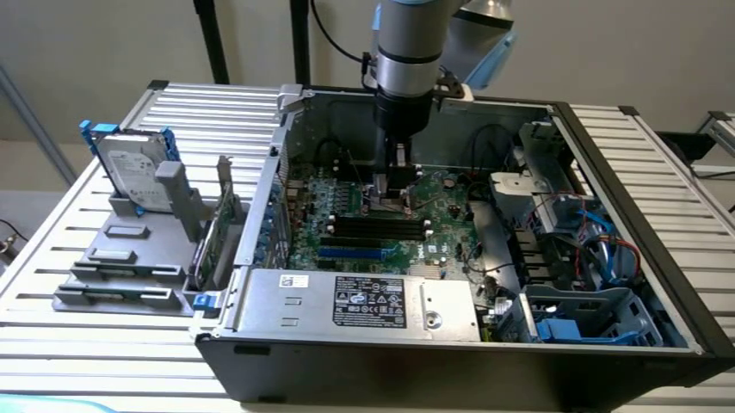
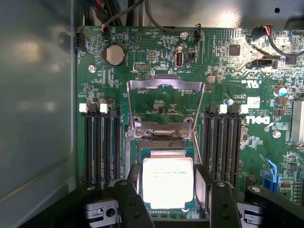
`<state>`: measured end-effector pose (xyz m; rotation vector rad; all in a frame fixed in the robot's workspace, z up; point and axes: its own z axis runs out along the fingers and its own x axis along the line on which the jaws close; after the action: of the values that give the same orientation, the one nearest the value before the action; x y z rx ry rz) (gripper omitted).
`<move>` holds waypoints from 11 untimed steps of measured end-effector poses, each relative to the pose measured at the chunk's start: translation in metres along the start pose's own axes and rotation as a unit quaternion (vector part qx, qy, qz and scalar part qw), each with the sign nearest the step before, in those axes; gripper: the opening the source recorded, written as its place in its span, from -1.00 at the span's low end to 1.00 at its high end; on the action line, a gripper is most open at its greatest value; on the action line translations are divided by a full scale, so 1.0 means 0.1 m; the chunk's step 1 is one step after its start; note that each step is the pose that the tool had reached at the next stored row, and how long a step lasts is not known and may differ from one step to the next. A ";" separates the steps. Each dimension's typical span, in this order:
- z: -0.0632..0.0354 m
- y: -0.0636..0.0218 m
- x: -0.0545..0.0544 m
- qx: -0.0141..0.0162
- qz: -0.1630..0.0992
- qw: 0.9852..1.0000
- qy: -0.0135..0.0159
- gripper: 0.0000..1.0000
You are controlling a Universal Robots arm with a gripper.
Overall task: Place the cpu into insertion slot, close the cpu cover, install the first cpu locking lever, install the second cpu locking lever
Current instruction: 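Place the cpu into insertion slot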
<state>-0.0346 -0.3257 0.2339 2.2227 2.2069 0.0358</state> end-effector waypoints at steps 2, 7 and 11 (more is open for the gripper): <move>0.017 -0.001 0.00 0.000 0.000 1.000 0.000 0.09; 0.061 -0.002 0.00 0.000 0.000 1.000 0.001 0.09; 0.098 -0.004 0.00 0.000 0.000 1.000 0.002 0.09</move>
<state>-0.0347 -0.3251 0.2241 2.2247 2.2084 0.0399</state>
